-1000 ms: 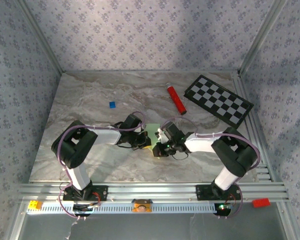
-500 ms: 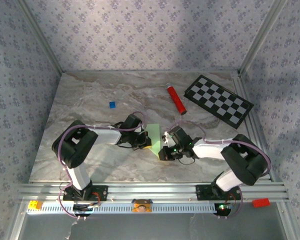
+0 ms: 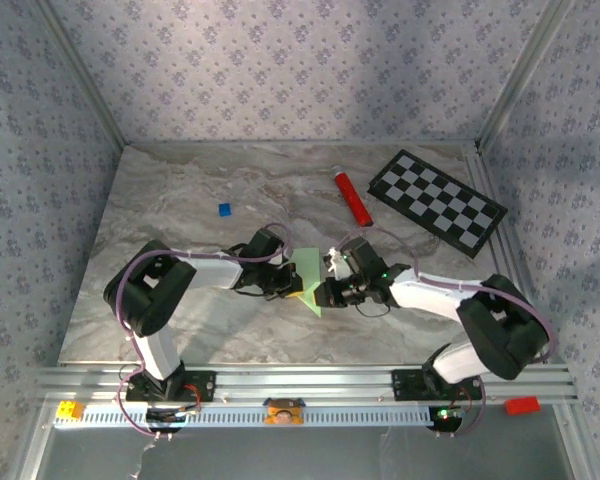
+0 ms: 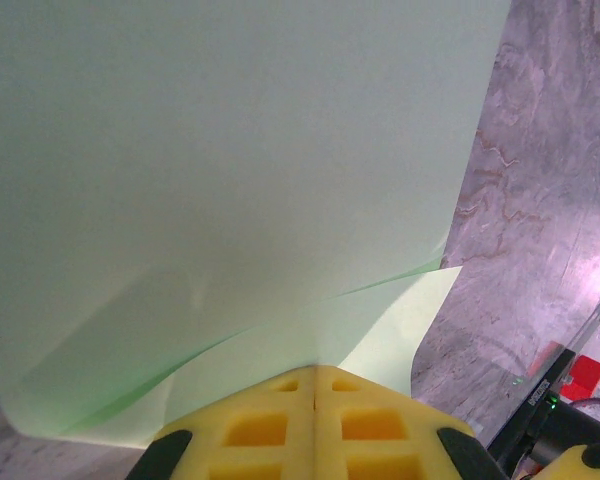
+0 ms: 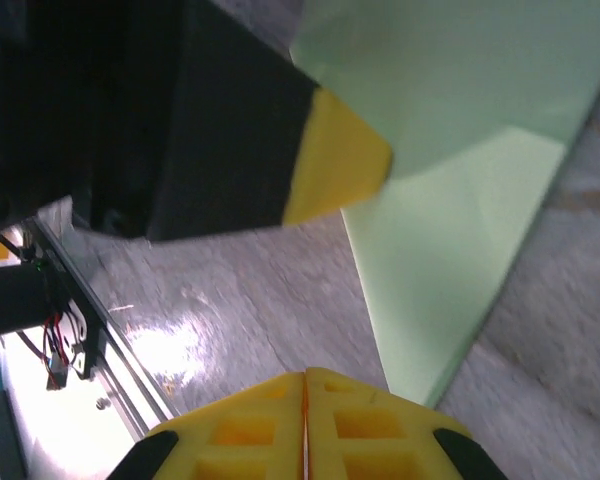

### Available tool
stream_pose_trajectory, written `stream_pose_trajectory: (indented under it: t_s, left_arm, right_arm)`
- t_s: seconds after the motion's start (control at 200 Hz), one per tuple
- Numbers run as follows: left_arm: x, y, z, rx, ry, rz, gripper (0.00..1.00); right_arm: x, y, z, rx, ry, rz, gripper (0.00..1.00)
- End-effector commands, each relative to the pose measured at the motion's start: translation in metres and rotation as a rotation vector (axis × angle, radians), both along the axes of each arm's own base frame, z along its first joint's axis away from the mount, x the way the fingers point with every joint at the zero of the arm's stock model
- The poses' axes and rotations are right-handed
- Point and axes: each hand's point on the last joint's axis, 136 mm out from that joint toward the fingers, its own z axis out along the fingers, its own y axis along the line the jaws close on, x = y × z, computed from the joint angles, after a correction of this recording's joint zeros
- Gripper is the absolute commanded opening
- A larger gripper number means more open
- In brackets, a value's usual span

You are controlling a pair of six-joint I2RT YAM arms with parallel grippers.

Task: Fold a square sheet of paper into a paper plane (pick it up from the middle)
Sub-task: Third fold the triangle at the center of the table.

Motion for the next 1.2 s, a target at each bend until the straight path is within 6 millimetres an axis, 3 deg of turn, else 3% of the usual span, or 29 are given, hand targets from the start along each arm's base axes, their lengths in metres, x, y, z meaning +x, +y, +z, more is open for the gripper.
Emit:
stream_pose_trajectory:
  t_s: [0.0,0.15,0.415,0.575,0.745,0.85,1.03,1.194]
  left_arm:
    - [-0.011,0.022,-0.033,0.128,0.056,0.026,0.00]
    - [-0.010,0.021,-0.032,0.125,0.054,0.025,0.00]
    - [-0.006,0.015,-0.024,0.101,0.038,0.015,0.00]
    - [0.005,0.004,-0.004,0.057,-0.006,0.007,0.00]
    - [0.018,-0.005,0.027,0.014,-0.087,-0.002,0.04]
    - [0.015,-0.002,0.037,0.020,-0.118,-0.006,0.05]
    - [-0.002,-0.002,0.021,0.007,-0.061,0.011,0.03]
    - [-0.002,-0.005,0.006,0.015,-0.047,0.005,0.02]
  right_arm:
    - [0.007,0.011,-0.003,0.005,0.030,0.008,0.10]
    - [0.013,0.018,-0.013,-0.015,0.052,0.000,0.10]
    - [0.002,-0.002,-0.050,-0.095,0.122,-0.059,0.08]
    - [-0.007,-0.017,-0.068,-0.152,0.153,-0.110,0.04]
    - [-0.007,-0.022,-0.072,-0.170,0.157,-0.134,0.02]
    - [-0.004,-0.023,-0.071,-0.179,0.150,-0.145,0.01]
    - [-0.004,-0.025,-0.073,-0.190,0.152,-0.150,0.01]
    - [-0.007,-0.026,-0.076,-0.195,0.159,-0.150,0.01]
